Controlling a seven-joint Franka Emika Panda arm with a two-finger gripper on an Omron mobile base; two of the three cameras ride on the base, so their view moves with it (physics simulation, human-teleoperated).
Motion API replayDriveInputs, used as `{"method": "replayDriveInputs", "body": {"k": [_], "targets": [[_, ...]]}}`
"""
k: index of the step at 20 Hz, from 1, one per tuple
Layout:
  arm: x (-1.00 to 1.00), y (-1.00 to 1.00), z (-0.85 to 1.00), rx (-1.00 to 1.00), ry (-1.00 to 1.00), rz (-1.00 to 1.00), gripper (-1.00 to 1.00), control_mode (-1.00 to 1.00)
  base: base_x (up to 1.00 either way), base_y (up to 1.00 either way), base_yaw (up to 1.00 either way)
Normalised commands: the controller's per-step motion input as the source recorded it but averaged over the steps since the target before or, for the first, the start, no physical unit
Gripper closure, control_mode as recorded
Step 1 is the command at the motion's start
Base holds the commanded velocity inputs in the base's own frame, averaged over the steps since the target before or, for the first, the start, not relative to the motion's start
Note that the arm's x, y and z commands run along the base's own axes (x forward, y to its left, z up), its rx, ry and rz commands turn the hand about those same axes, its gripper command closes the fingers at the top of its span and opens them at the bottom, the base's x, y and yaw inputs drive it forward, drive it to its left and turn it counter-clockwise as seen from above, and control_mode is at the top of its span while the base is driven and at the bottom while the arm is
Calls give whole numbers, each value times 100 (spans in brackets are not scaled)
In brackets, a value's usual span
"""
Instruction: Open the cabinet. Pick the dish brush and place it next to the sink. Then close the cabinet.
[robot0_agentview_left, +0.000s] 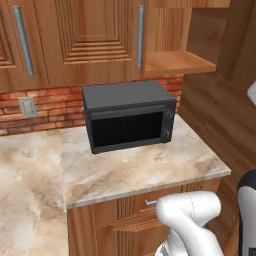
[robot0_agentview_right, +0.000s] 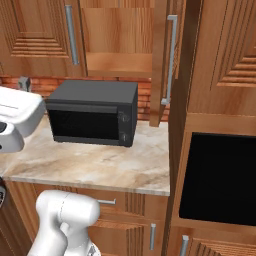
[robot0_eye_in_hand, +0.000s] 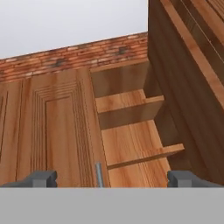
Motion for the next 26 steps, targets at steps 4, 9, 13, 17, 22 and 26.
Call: {"method": "replayDriveInputs", "body": {"k": [4,9,13,17,22,26], "targets": [[-96,-20,31,0,-2,0,-100,-100,0,0,0],[-63,-27,5,0,0,-2,-100,-100,0,0,0],[-3,-39,0,-3,11,-1,-100,-100,0,0,0],[1,-34,-4,-4,21,0,-100,-100,0,0,0],[26,-38,-8,-4,9,0,-100,-100,0,0,0],[30,-40,-9,-3,0,-4,-100,-100,0,0,0]]}}
